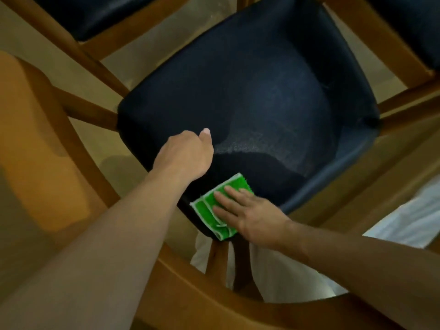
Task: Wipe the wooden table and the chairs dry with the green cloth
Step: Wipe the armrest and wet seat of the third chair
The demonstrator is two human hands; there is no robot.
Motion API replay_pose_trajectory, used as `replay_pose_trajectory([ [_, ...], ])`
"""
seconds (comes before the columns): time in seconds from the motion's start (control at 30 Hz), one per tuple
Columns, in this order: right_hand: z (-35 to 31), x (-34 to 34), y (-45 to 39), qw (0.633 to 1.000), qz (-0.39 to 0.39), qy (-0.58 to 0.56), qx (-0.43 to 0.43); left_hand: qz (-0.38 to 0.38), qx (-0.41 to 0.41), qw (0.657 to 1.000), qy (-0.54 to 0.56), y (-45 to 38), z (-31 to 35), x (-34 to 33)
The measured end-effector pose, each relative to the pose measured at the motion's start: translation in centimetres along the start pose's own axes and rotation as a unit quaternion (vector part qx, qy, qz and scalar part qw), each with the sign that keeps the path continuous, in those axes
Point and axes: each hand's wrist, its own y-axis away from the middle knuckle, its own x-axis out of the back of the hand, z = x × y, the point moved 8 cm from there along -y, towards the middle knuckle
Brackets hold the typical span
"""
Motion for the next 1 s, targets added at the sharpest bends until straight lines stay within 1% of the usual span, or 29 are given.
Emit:
replay_pose_trajectory([
  [0.03,-0.9,-0.5,0.0,0.999,-0.013,0.017,0.031,0.002,0.002,1.000,0.000,0.3,-0.1,-0.2],
  [0.13,-2.6,-0.2,-0.5,0.997,0.008,0.049,0.067,0.008,0.009,1.000,0.003,1.2,-0.3,-0.3],
  [0.17,-3.0,-0.2,-0.7,0.996,0.009,0.046,0.078,0.008,0.014,1.000,0.006,1.7,-0.4,-0.4],
  [0.27,-3.8,-1.0,-0.3,0.993,-0.029,-0.005,0.112,0.008,0.022,1.000,0.010,3.0,-0.5,-0.6],
  [0.33,-2.5,-1.1,0.6,0.991,-0.050,-0.015,0.124,0.010,0.021,1.000,0.012,3.8,-0.5,-0.9],
  [0.37,-1.0,-0.8,1.2,0.991,-0.056,-0.024,0.115,0.011,0.023,1.000,0.012,4.1,-0.7,-1.0],
  [0.4,1.1,-0.2,1.7,0.993,-0.063,-0.047,0.085,0.011,0.026,1.000,0.013,4.3,-0.7,-1.2],
  [0.43,3.7,0.5,2.1,0.995,-0.065,-0.073,0.031,0.010,0.031,0.999,0.011,4.4,-0.8,-1.4],
  [0.47,6.4,1.4,2.4,0.993,-0.054,-0.096,-0.043,0.008,0.037,0.999,0.009,4.4,-0.8,-1.6],
  [0.53,10.2,3.2,2.8,0.970,-0.007,-0.140,-0.198,0.003,0.055,0.998,0.014,4.2,-0.7,-1.8],
  [0.57,10.5,3.4,2.6,0.954,0.009,-0.161,-0.252,0.003,0.063,0.998,0.025,4.2,-0.5,-1.8],
  [0.6,9.6,3.0,2.2,0.945,0.007,-0.179,-0.274,0.003,0.066,0.997,0.038,4.2,-0.3,-1.8],
  [0.63,7.6,2.3,1.4,0.946,-0.016,-0.195,-0.258,0.004,0.063,0.997,0.046,4.3,0.0,-1.8],
  [0.67,5.0,1.5,0.6,0.957,-0.050,-0.194,-0.209,0.006,0.055,0.997,0.048,4.5,0.4,-1.8],
  [0.73,0.4,-0.2,-0.1,0.976,-0.137,-0.143,-0.089,0.009,0.039,0.999,0.037,5.2,1.2,-2.1],
  [0.77,-0.3,-0.9,-0.1,0.979,-0.167,-0.103,-0.051,0.009,0.033,0.999,0.028,5.5,1.5,-2.3],
  [0.8,0.1,-1.2,0.1,0.980,-0.183,-0.070,-0.032,0.007,0.031,0.999,0.021,5.6,1.7,-2.6],
  [0.87,2.8,-1.1,1.0,0.981,-0.183,-0.038,-0.046,-0.006,0.029,0.999,0.016,5.8,2.1,-3.4],
  [0.93,7.4,-0.3,2.5,0.979,-0.166,-0.033,-0.116,-0.032,0.035,0.999,0.015,5.6,2.5,-4.7],
  [1.0,12.9,1.7,4.5,0.972,-0.126,-0.030,-0.198,-0.058,0.038,0.998,0.008,5.5,2.9,-6.1],
])
